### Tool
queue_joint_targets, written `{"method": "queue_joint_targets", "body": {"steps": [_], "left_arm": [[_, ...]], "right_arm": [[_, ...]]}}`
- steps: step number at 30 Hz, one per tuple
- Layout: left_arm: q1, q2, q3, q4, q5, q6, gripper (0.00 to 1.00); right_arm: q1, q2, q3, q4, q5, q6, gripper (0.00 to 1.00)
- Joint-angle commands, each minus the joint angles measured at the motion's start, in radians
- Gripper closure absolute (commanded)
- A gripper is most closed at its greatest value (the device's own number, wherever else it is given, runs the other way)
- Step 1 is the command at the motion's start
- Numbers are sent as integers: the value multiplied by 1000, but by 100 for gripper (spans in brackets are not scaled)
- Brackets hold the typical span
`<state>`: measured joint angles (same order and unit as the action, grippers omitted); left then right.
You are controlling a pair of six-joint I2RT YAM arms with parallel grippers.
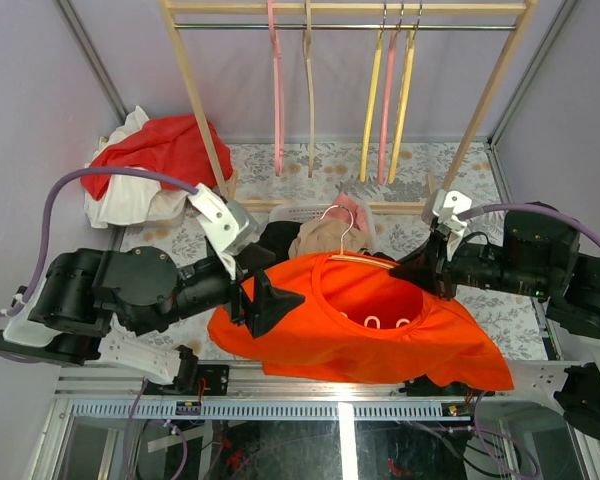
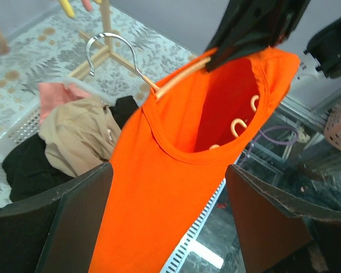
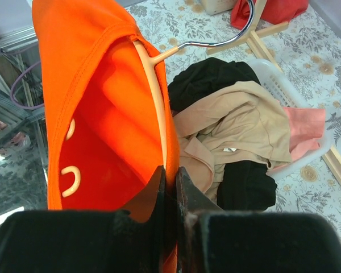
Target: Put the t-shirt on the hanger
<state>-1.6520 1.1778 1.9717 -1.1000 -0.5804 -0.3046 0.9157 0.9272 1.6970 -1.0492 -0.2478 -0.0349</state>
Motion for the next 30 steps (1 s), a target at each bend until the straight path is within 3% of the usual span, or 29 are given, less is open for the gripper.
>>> {"method": "queue_joint_targets", "body": {"steps": [1, 8, 17, 23, 30], "left_arm": [[75, 55, -42, 27, 182, 36, 20], [324, 39, -60, 117, 334, 137, 20], [687, 45, -183, 243, 932, 202, 21], [717, 18, -251, 284, 1149, 200, 21], [718, 6, -340, 332, 1225, 179, 23]], "right_arm": [[-3, -44, 11, 63, 25, 22, 100], [-2, -119, -92, 79, 81, 61, 100], [-2, -176, -180, 110, 129, 68, 100], [-3, -178, -178, 136, 133, 52, 100], [-3, -182, -167, 214, 106, 20, 100]]}}
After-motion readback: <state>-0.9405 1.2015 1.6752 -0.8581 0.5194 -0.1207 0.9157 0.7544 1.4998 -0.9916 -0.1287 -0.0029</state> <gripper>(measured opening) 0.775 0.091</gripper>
